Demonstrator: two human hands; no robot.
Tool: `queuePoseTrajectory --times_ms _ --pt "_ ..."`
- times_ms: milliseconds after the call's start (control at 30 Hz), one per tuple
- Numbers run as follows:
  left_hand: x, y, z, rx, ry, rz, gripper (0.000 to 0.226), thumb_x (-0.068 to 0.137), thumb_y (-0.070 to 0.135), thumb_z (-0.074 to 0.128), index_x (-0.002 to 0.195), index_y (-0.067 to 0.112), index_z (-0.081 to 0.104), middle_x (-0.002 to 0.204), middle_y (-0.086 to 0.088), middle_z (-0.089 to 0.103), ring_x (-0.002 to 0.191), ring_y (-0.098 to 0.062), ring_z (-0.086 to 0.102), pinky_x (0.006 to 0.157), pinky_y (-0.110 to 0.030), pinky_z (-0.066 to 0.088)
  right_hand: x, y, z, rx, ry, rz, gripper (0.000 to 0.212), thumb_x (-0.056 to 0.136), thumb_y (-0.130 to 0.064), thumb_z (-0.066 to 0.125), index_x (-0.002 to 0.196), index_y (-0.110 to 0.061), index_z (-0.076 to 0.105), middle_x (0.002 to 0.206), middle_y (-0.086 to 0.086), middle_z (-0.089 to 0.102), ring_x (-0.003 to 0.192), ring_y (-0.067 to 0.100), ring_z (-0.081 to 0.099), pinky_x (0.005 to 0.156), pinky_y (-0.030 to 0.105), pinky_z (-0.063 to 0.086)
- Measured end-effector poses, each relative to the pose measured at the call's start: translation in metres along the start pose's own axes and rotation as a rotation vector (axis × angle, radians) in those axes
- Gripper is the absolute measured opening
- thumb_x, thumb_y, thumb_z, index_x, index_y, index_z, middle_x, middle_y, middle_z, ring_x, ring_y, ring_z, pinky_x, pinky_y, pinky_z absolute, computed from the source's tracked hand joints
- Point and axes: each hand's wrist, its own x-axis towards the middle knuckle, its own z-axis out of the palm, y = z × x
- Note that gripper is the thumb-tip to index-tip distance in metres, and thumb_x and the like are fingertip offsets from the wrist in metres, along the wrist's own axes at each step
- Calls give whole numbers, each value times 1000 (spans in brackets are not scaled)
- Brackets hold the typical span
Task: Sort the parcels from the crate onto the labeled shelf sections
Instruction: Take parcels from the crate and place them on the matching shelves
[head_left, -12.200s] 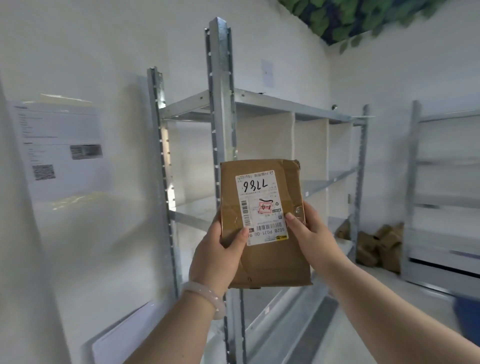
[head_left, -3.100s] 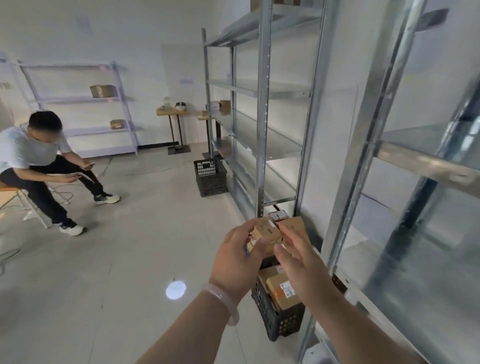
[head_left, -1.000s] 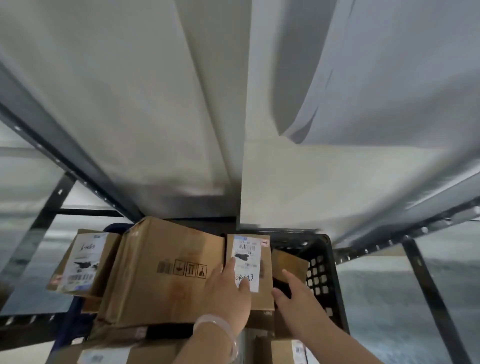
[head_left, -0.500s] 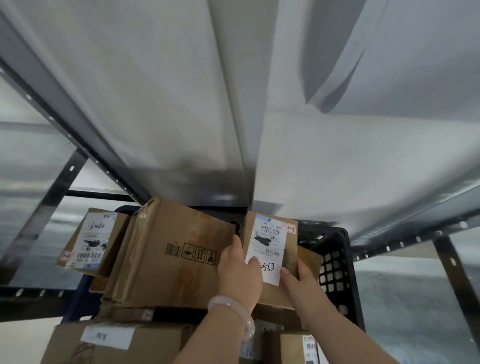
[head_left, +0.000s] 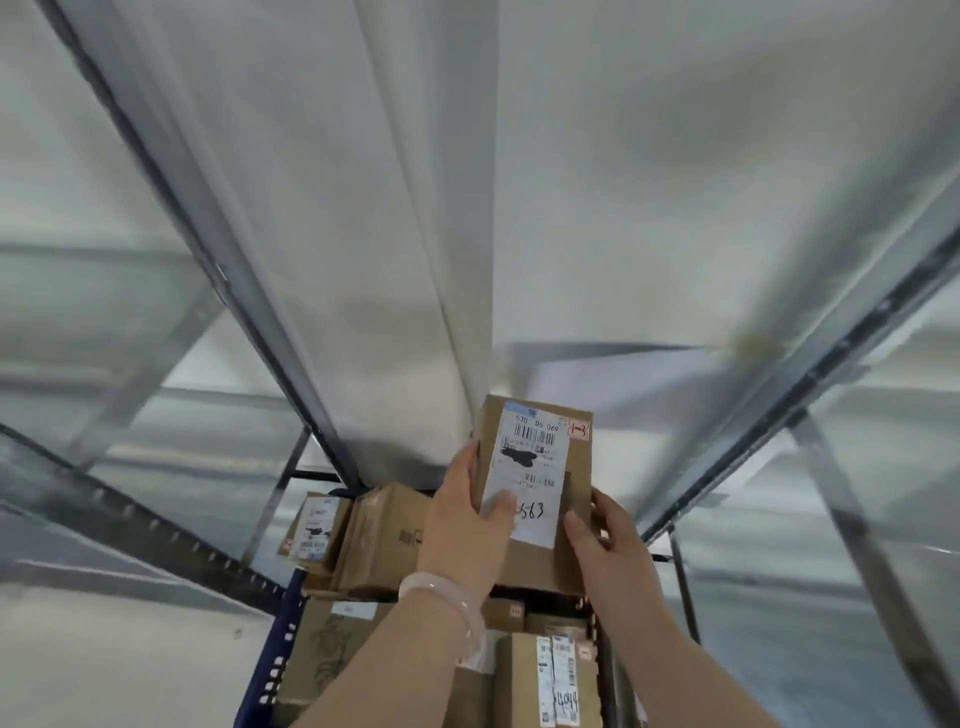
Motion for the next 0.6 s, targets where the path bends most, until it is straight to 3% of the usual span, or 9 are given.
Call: queuePoseTrajectory --times_ms 100,200,267,367,433,533,600 --pt "-47 66 -28 -48 -13 149 55 94 21 60 132 49 33 120 21 59 106 -2 59 87 -21 54 -56 -65 -29 76 52 -129 28 97 -29 56 119 -44 47 108 -15 59 89 3 59 58 16 47" --pt "-86 121 -56 -84 -22 302 54 95 20 61 123 55 31 108 34 52 92 15 54 68 -3 46 -111 -115 -52 140 124 -283 31 94 -30 60 122 -41 50 112 -13 61 92 3 61 58 12 46" --pt "-116 153 -72 -118 -44 402 54 95 23 60 125 58 31 107 37 51 90 19 52 64 -1 43 -152 -141 -66 169 177 -393 39 93 -35 61 130 -41 51 110 -13 63 93 4 63 65 15 47" --pt "-159 187 -86 -185 -112 544 62 93 26 63 143 47 32 118 32 53 107 8 53 83 -12 43 -215 -167 -89 207 302 -524 37 94 -39 58 128 -51 51 107 -20 67 91 -2 63 70 16 46" --pt "-195 207 -91 -204 -177 640 65 92 27 65 145 46 33 119 33 53 114 6 52 91 -19 44 -261 -179 -106 205 378 -625 31 97 -28 55 117 -52 54 101 -28 69 85 -9 63 67 10 46" --pt "-251 237 -90 -216 -263 769 54 91 23 64 125 58 41 105 45 57 101 22 51 75 -2 42 -323 -185 -135 173 511 -675 33 97 -28 55 116 -55 55 99 -38 65 90 -10 62 80 19 49" --pt "-290 256 -83 -226 -331 846 51 92 18 62 114 60 42 95 55 52 92 30 48 67 3 39 -359 -182 -159 198 615 -694 36 95 -35 58 123 -57 53 105 -35 64 97 -3 62 86 24 48"
